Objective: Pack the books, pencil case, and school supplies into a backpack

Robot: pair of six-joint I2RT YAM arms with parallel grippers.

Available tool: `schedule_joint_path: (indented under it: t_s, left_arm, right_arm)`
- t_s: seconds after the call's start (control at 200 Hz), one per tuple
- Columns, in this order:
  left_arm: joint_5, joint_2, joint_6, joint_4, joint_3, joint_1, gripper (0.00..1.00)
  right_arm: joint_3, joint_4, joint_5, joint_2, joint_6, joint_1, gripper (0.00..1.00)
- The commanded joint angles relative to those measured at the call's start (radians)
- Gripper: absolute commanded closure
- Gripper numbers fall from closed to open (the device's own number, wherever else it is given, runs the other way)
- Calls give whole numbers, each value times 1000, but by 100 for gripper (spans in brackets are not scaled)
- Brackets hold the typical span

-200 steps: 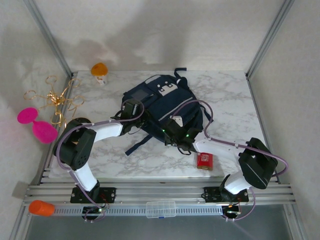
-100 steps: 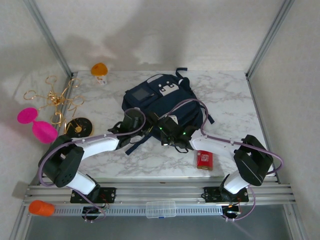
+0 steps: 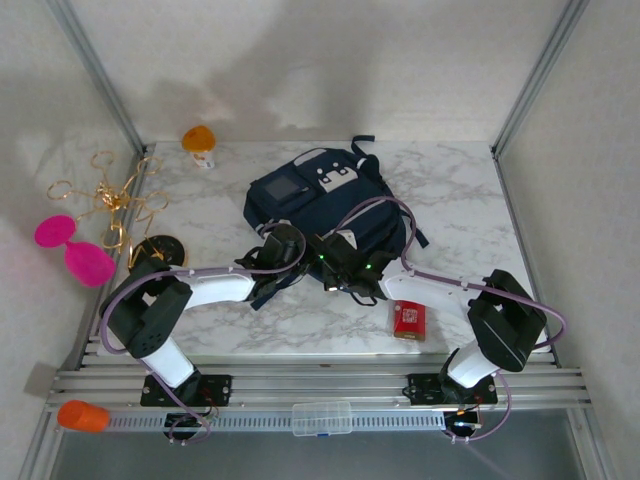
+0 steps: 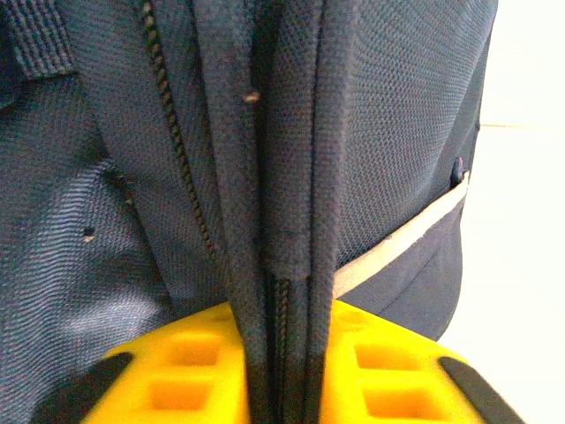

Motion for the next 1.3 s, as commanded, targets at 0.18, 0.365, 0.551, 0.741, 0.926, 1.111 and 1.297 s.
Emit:
schedule_joint_path:
  t_s: [0.18,0.365,0.551,0.741,0.926,1.111,1.297]
  left_arm:
    - [-48,-34,113,-97,14,110,100]
    - [5,-73,150,-131,26,165,100]
    - [59,-62,232,-198,90,192,100]
    - [146,-62,350,-258,170,220,100]
    - [223,31,475,-329,325,233,100]
    - [227,99,522,-347,381,318,100]
    - [303,0,498,-300,280,356,68]
  right_arm:
    - [-57,-127,23,-137,-2,-73,100]
    - [-88,-152,8,-207,-62,-155,100]
    - [-28,-180,26,-187,-133,-157,100]
    - [17,-167,-7,-169,-183,-99,100]
    - [-2,-72,-66,-138,-125,14,100]
    - [61,79,-108,-24,-65,59,100]
    - [179,60,-46,99,-53,55,100]
